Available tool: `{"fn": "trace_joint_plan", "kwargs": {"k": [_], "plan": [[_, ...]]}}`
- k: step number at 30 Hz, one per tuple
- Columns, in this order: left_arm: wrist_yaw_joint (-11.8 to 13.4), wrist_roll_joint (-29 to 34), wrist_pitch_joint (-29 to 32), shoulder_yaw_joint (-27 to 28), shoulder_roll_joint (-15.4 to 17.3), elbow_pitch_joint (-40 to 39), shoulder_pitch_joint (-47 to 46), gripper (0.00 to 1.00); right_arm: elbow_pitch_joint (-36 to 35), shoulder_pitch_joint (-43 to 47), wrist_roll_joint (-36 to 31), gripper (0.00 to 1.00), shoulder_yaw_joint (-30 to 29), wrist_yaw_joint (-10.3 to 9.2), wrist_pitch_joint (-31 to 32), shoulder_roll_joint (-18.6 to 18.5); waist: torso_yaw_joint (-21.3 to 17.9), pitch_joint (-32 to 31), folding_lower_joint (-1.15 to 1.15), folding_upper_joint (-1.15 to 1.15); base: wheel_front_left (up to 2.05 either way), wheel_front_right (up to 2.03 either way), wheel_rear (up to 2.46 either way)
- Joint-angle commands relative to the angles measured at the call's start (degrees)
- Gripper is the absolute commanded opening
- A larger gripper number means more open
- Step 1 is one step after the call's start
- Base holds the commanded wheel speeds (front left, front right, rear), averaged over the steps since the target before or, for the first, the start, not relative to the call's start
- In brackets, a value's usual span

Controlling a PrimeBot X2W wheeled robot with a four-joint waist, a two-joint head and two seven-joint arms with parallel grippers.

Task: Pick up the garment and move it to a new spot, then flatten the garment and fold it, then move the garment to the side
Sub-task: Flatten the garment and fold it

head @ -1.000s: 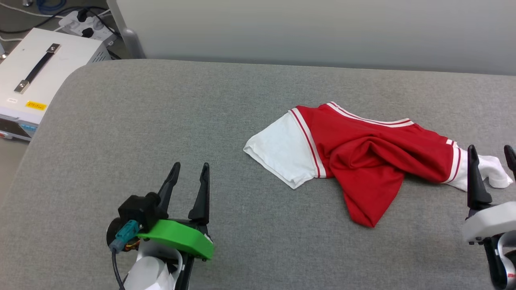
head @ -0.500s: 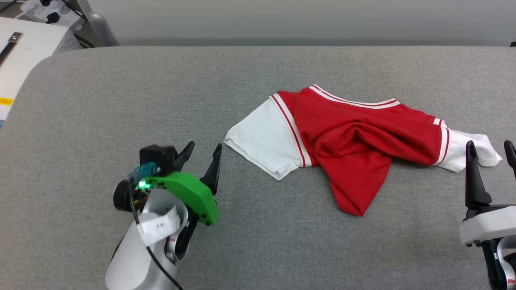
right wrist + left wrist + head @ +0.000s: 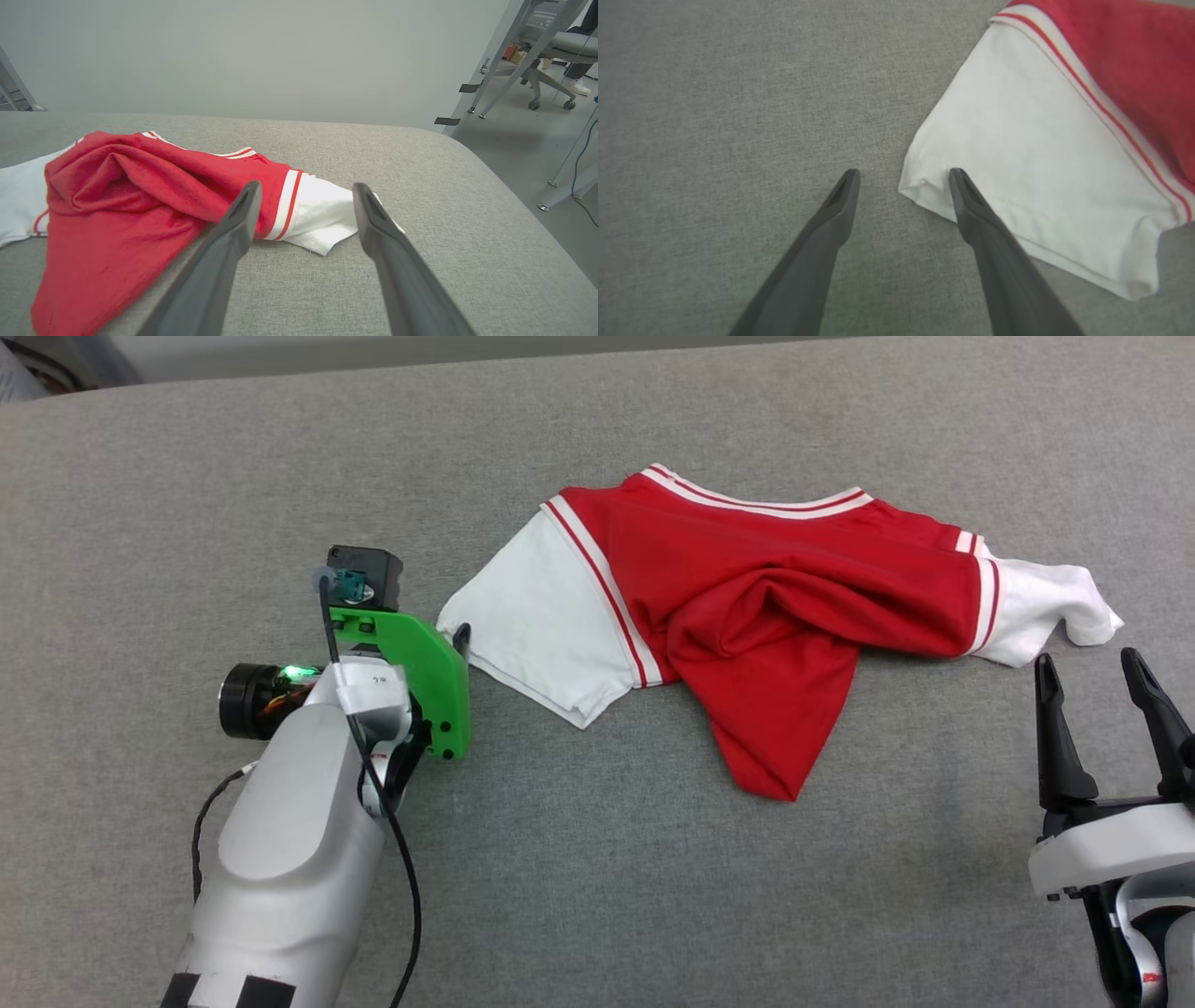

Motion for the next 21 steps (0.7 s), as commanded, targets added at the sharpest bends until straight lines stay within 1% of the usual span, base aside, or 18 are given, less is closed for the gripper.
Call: {"fn": "trace_joint_plan", "kwargs": {"k": [1, 4, 6, 7, 8, 10, 15, 21], "plan": [[0.5, 0.5, -0.2, 0.0, 0.7, 1.3, -1.3, 1.0, 0.4, -1.2, -0.2, 1.0, 0.3, -0.05, -0.6, 0.1, -1.9, 1.9, 0.0, 0.0, 0.0, 0.0, 0.0], [0.3, 0.7, -0.4, -0.5, 0.8, 4.2, -2.1, 1.0, 1.0, -1.5, -0.2, 1.0, 0.5, -0.05, -1.1, 0.2, -2.3, 2.4, 0.0, 0.0, 0.0, 0.0, 0.0], [-0.8, 0.7, 0.3, -1.4, 0.7, 6.3, -2.2, 1.0, 1.5, -1.6, -0.2, 1.0, 0.6, -0.05, -1.4, 0.2, -2.4, 2.5, 0.0, 0.0, 0.0, 0.0, 0.0], [-1.6, 0.6, 1.3, -2.1, 0.6, 7.6, -2.0, 0.65, 1.7, -1.6, -0.3, 1.0, 0.6, -0.05, -1.6, 0.2, -2.4, 2.5, 0.0, 0.0, 0.0, 0.0, 0.0], [-2.2, 0.6, 1.8, -2.6, 0.5, 8.3, -1.9, 0.0, 1.9, -1.6, -0.3, 1.0, 0.6, -0.05, -1.7, 0.2, -2.4, 2.4, 0.0, 0.0, 0.0, 0.0, 0.0], [-2.7, 0.4, 1.5, -2.9, 0.6, 9.0, -1.7, 0.0, 2.2, -1.6, -0.3, 1.0, 0.6, -0.05, -1.8, 0.1, -2.3, 2.2, 0.0, 0.0, 0.0, 0.0, 0.0], [-2.4, -0.6, -3.2, -1.4, 2.0, 9.0, -0.9, 0.0, 3.1, -1.4, -0.4, 1.0, 0.0, -0.05, -1.7, -0.3, -1.3, 0.2, 0.0, 0.0, 0.0, 0.0, 0.0], [-2.1, -2.3, -6.2, 1.2, 4.9, 4.9, 0.9, 0.0, 4.3, -0.4, -0.3, 1.0, -0.5, -0.05, -1.3, -0.6, 0.8, -3.0, 0.0, 0.0, 0.0, 0.0, 0.0]]}}
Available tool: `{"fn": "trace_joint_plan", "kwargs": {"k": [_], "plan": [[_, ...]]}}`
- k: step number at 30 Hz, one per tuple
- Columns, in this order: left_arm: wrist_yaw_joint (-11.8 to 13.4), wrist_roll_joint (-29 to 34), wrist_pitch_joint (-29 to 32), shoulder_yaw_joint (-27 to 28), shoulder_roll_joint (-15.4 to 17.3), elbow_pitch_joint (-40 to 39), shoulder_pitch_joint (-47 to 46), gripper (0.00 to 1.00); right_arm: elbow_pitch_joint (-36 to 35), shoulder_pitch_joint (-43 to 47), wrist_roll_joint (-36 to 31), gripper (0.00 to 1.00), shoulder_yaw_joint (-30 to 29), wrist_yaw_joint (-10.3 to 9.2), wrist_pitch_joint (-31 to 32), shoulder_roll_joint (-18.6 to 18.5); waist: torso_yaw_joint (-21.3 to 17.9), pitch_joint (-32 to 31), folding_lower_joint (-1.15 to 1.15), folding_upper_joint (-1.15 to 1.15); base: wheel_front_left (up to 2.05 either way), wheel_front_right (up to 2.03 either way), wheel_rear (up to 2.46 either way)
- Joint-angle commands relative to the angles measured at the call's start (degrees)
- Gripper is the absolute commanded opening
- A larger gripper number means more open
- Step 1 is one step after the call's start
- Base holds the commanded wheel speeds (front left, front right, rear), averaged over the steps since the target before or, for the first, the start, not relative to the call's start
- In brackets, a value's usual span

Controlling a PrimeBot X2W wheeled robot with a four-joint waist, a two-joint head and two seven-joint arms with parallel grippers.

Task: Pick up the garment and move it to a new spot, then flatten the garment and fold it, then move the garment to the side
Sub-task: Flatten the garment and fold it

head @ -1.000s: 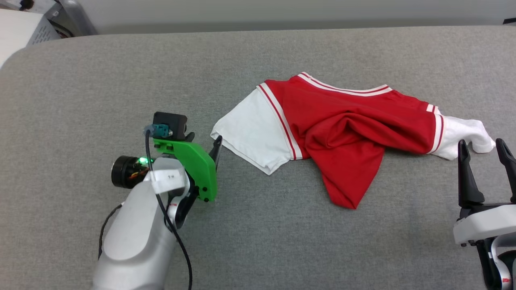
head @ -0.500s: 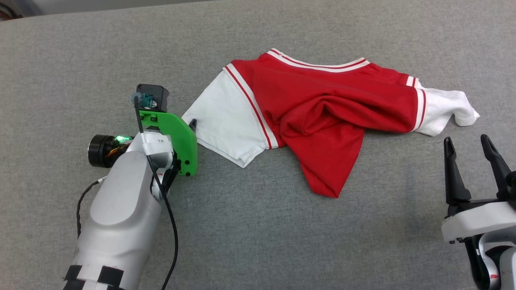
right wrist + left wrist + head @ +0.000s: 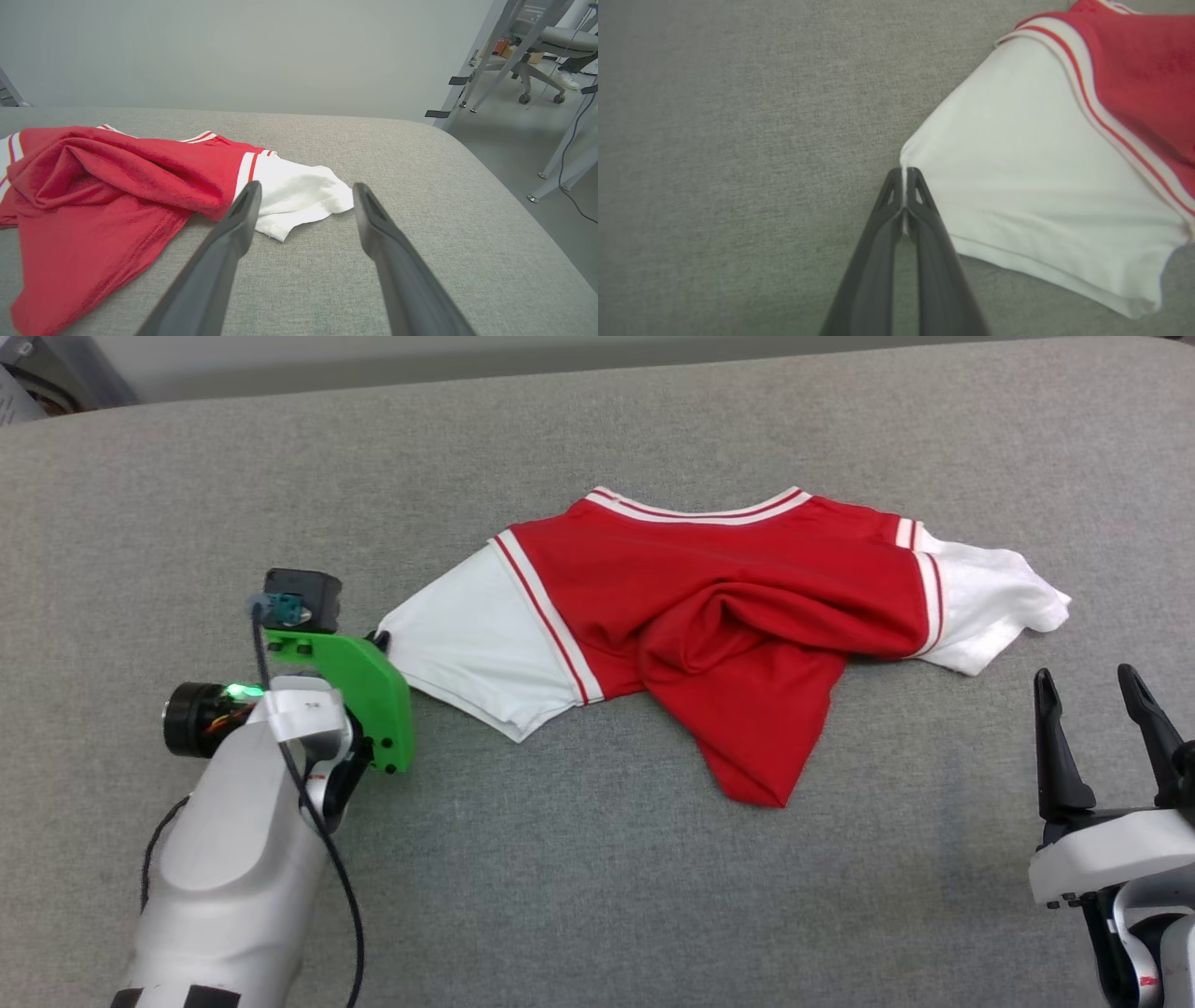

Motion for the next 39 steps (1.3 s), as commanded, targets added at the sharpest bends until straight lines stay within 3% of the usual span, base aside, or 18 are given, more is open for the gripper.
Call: {"fn": "trace_joint_plan", "kwargs": {"k": [1, 8, 9, 10, 11, 20, 25, 33, 39], "plan": [[0.2, -0.9, -0.5, 1.0, 1.8, -1.5, 1.4, 0.0, 0.4, 0.3, -0.1, 1.0, -0.1, -0.05, 0.2, -0.2, 1.8, -2.2, 0.0, 0.0, 0.0, 0.0, 0.0], [-0.8, -2.4, 1.2, 2.2, 5.8, -8.1, 6.2, 0.0, 1.6, 1.1, -0.1, 1.0, -0.4, -0.05, 0.7, 0.0, 3.8, -4.1, 0.0, 0.0, 0.0, 0.0, 0.0], [-1.2, -2.5, 1.6, 1.7, 6.1, -8.6, 7.0, 0.07, 1.9, 1.1, -0.1, 1.0, -0.3, -0.05, 0.7, 0.0, 4.1, -4.2, 0.0, 0.0, 0.0, 0.0, 0.0], [-1.4, -2.8, 1.7, 1.7, 6.2, -8.9, 7.6, 0.49, 2.1, 1.1, -0.1, 1.0, -0.2, -0.05, 0.8, 0.0, 4.2, -4.3, 0.0, 0.0, 0.0, 0.0, 0.0], [-1.6, -2.8, 1.3, 1.4, 6.4, -9.2, 8.3, 1.0, 2.3, 1.1, 0.0, 1.0, -0.1, -0.05, 0.9, 0.0, 4.4, -4.3, 0.0, 0.0, 0.0, 0.0, 0.0], [-1.7, -2.0, -18.1, 1.7, 4.6, -16.3, 13.3, 1.0, 2.1, 2.1, 0.3, 1.0, 0.6, -0.05, 2.4, -1.8, 8.1, -7.1, 0.0, 0.0, 0.0, 0.0, 0.0], [-0.9, -1.7, -27.0, 1.1, 1.7, -22.3, 19.6, 1.0, -0.1, 2.8, 1.5, 1.0, 5.1, -0.05, 7.5, -4.7, 10.9, -8.6, 0.0, 0.0, 0.0, 0.0, 0.0], [-0.3, -0.5, -30.0, -0.9, -1.9, -29.7, 25.9, 1.0, -3.2, 0.1, 9.5, 1.0, 19.0, -0.05, 25.0, -13.3, 16.7, -8.0, 0.0, 0.0, 0.0, 0.0, 0.0], [-0.7, 0.0, -30.2, -2.2, -3.4, -29.8, 25.2, 1.0, 0.2, -5.6, 16.0, 1.0, 27.8, -0.05, 36.6, -18.0, 20.8, -6.8, 0.0, 0.0, 0.0, 0.0, 0.0]]}}
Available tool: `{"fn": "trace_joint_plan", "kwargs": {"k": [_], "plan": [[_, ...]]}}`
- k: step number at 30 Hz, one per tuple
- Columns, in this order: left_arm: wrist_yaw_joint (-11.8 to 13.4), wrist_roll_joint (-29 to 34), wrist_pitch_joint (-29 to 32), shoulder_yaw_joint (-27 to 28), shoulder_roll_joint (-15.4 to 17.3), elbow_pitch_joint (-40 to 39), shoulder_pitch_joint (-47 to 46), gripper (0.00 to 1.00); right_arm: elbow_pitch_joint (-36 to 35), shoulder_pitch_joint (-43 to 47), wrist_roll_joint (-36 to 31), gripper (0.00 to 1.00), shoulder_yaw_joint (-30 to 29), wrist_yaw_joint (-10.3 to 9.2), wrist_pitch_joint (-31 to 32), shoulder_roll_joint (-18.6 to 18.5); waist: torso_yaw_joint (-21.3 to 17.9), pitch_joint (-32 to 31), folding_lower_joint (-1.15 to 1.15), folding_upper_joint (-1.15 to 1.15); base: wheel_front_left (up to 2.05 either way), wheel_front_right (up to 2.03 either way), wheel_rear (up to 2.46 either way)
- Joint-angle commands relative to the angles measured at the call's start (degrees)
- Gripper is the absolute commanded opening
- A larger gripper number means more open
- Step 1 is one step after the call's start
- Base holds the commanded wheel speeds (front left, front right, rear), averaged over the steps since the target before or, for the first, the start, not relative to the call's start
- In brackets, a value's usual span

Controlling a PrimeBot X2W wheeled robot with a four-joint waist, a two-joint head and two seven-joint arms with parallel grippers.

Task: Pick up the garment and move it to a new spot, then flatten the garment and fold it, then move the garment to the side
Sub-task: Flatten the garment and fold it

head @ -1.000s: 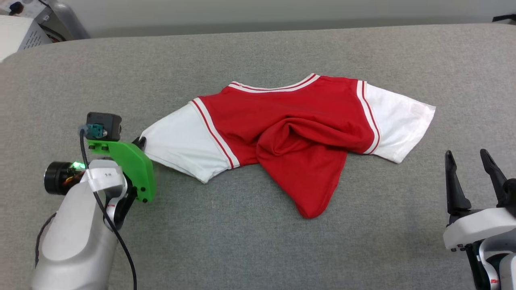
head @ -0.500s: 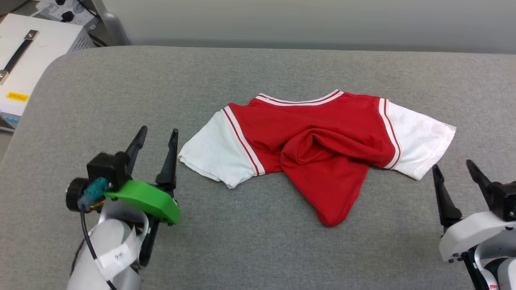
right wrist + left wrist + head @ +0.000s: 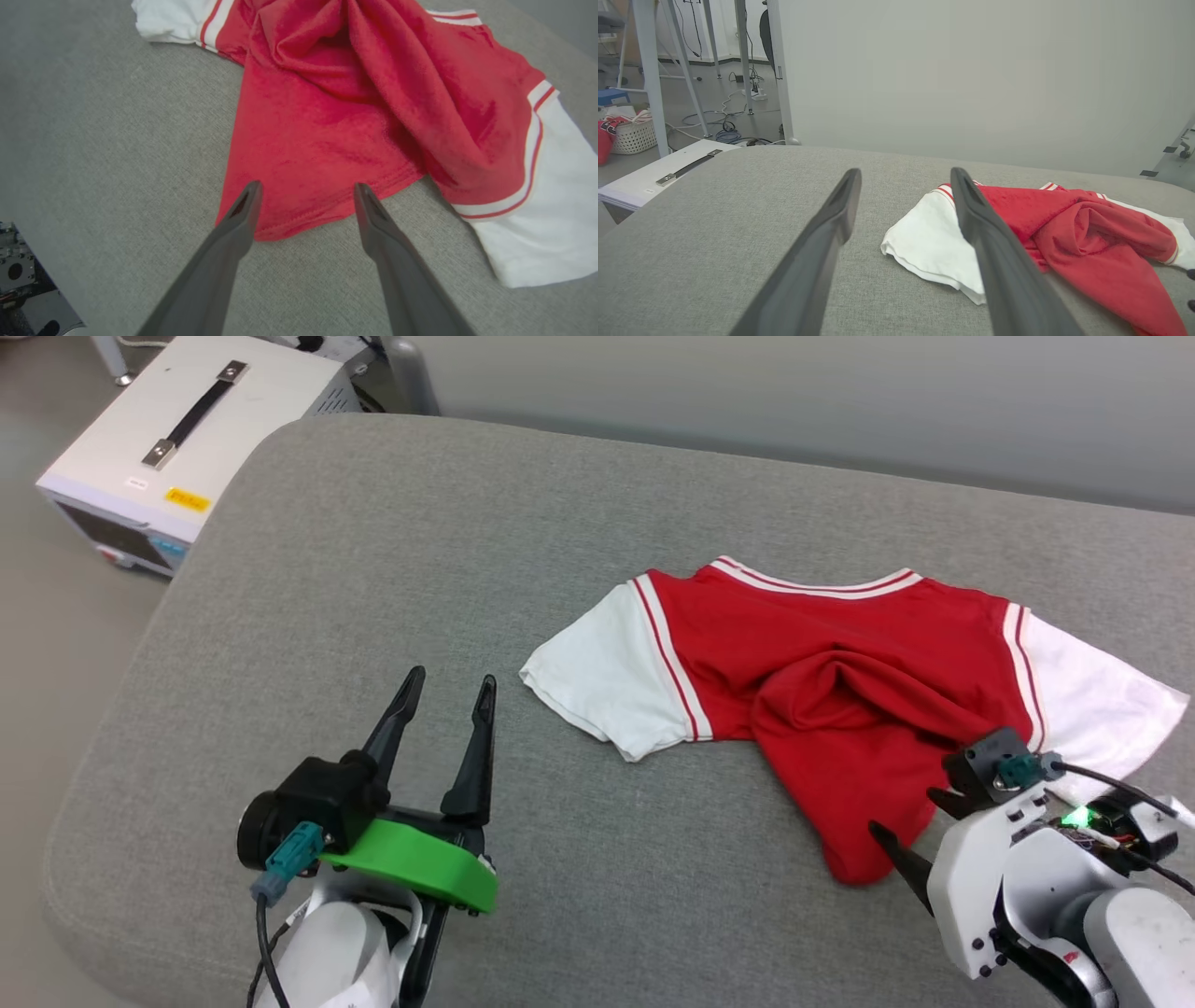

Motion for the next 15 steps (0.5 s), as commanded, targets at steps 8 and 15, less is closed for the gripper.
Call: {"fn": "trace_joint_plan", "kwargs": {"k": [8, 15], "plan": [[-1.0, 1.1, -0.4, 0.4, -2.3, 1.5, -1.0, 1.0, 17.3, -9.0, 7.3, 0.95, 10.0, -0.05, 7.7, -3.8, 8.2, 2.7, 0.0, 0.0, 0.0, 0.0, 0.0], [-1.3, 1.7, -0.4, 1.3, -2.4, 2.4, 0.0, 1.0, 18.6, -8.5, 12.2, 0.0, 12.9, -0.05, 8.3, -3.9, 6.8, 0.5, 0.0, 0.0, 0.0, 0.0, 0.0]]}}
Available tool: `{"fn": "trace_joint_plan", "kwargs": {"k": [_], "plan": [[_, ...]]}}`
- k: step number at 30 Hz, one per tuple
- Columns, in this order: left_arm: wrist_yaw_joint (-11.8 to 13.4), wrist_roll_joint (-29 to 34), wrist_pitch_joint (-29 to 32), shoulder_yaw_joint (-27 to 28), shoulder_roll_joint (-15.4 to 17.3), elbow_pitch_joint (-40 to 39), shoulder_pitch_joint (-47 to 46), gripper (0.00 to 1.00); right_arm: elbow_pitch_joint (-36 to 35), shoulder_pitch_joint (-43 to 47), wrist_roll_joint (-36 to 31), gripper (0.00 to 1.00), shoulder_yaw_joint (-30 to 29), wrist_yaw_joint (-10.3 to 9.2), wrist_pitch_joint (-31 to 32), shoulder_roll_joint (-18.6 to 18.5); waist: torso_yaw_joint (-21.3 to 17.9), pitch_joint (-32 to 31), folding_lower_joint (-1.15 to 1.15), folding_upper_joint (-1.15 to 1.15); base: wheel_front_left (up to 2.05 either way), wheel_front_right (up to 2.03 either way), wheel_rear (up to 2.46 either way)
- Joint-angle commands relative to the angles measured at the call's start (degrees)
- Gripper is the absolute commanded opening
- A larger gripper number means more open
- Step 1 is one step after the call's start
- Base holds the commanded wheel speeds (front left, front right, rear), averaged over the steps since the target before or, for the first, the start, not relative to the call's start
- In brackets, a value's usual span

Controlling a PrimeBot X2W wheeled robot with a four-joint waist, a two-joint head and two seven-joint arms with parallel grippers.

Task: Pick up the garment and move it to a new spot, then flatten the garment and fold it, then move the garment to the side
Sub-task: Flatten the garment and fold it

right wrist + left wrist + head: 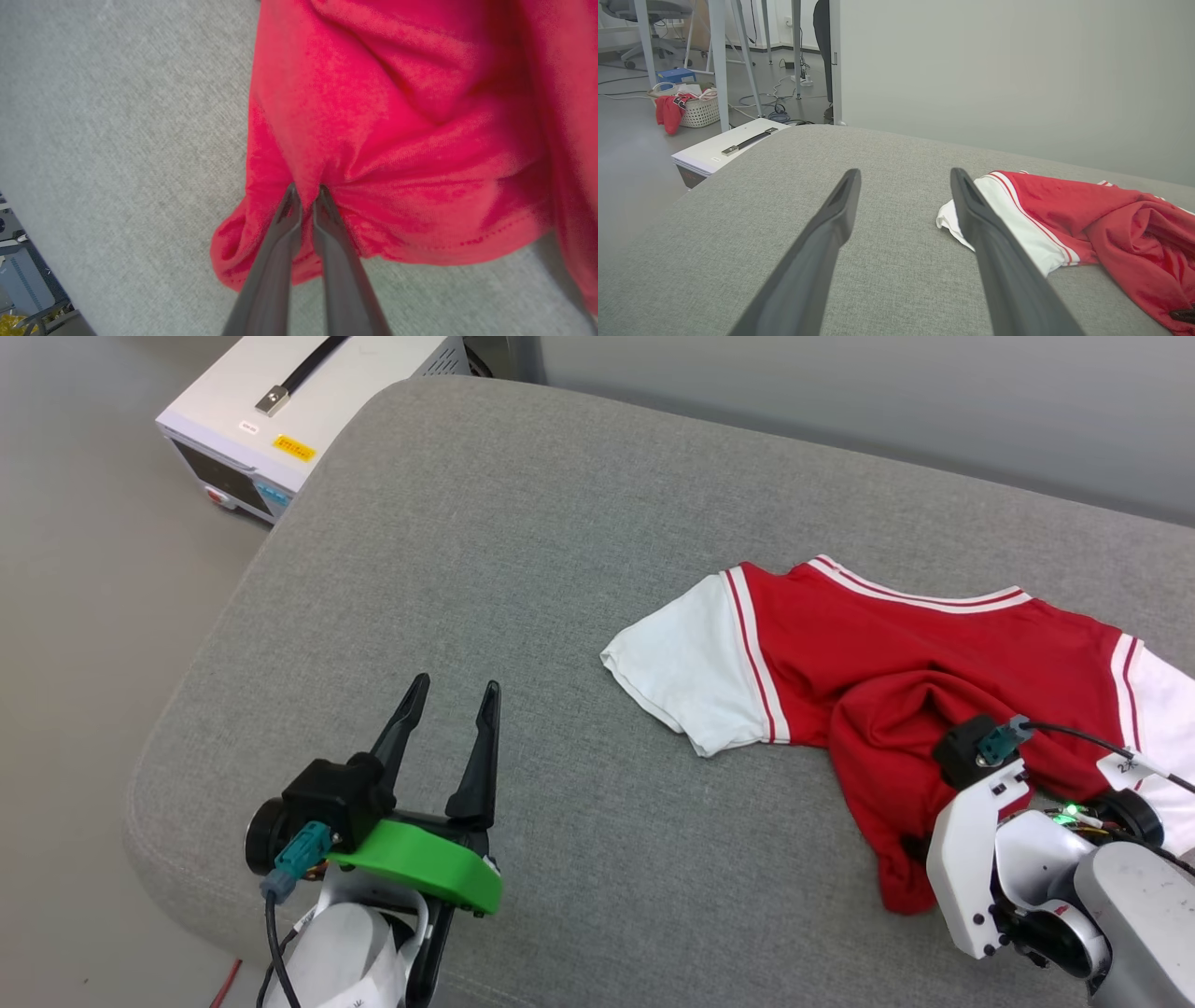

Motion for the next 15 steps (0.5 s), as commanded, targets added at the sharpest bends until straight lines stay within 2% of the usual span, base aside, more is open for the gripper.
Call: {"fn": "trace_joint_plan", "kwargs": {"k": [1, 7, 15], "plan": [[-0.3, 0.8, -0.3, 0.1, -0.3, 0.3, 0.2, 1.0, 1.0, 2.1, 1.0, 0.0, 1.8, 0.03, 1.3, 0.3, -1.4, -1.6, 0.0, 0.0, 0.0, 0.0, 0.0], [-0.6, 1.2, -0.3, 0.2, -0.1, 1.1, 1.1, 1.0, -3.7, 5.5, 7.1, 0.0, 2.4, 0.03, 4.5, 1.2, -3.8, -5.4, 0.0, 0.0, 0.0, 0.0, 0.0], [-0.6, 1.3, -0.3, -0.4, 0.2, 2.2, 2.9, 1.0, -11.2, 12.5, 10.5, 0.0, 3.4, 0.03, 10.9, 2.3, -5.3, -9.6, 0.0, 0.0, 0.0, 0.0, 0.0]]}}
